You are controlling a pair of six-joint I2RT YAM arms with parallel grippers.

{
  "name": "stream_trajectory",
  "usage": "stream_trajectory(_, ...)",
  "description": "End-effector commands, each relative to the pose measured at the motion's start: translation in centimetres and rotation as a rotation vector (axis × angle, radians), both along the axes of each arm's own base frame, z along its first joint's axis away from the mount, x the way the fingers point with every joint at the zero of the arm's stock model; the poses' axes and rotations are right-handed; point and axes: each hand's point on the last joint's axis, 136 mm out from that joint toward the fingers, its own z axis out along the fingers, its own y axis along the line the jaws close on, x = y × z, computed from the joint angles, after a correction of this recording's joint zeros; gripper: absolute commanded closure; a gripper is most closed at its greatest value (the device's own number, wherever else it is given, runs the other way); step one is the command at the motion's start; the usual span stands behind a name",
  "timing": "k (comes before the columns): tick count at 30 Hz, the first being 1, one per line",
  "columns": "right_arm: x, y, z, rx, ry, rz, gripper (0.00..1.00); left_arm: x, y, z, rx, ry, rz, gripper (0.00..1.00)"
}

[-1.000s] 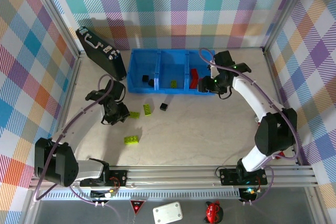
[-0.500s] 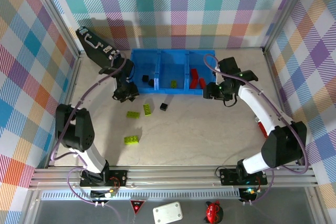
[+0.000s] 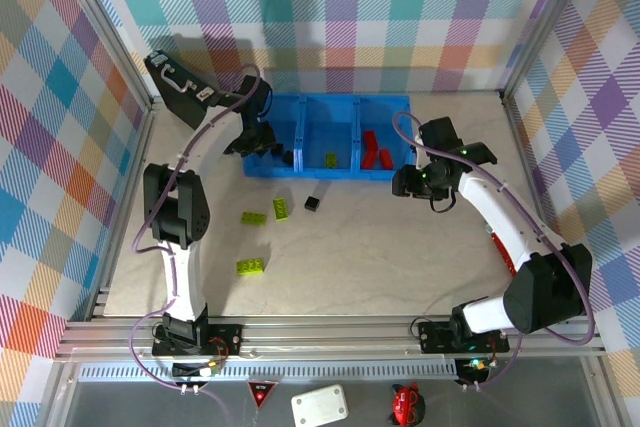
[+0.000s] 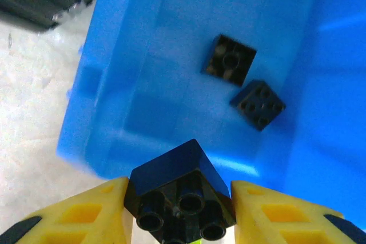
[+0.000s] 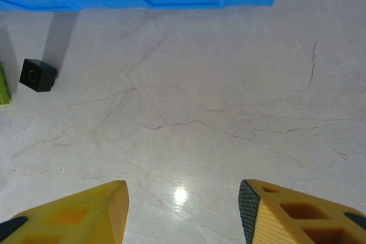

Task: Sort the legos into containers by color
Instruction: Place the lego in the container.

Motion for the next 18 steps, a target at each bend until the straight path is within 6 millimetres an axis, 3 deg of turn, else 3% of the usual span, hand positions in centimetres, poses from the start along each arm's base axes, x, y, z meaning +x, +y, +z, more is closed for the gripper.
stream_trajectory(1, -0.8, -0.2, 0.0, -0.007, 0.005, 0.000, 0.45, 0.7, 0.5, -0.6, 0.046, 0.029, -0.013, 0.56)
stream_trajectory(11, -1.0, -0.3, -0.6, -0.016, 0.017, 0.001, 0.45, 4.0, 0.2, -3.5, 0.081, 0.020, -0.007, 0.57)
stream_trajectory(18, -1.1, -0.4, -0.8, -0.019, 0.020, 0.005, 0.45, 4.5, 1.3, -5.2, 0.156, 0.034, 0.001, 0.56)
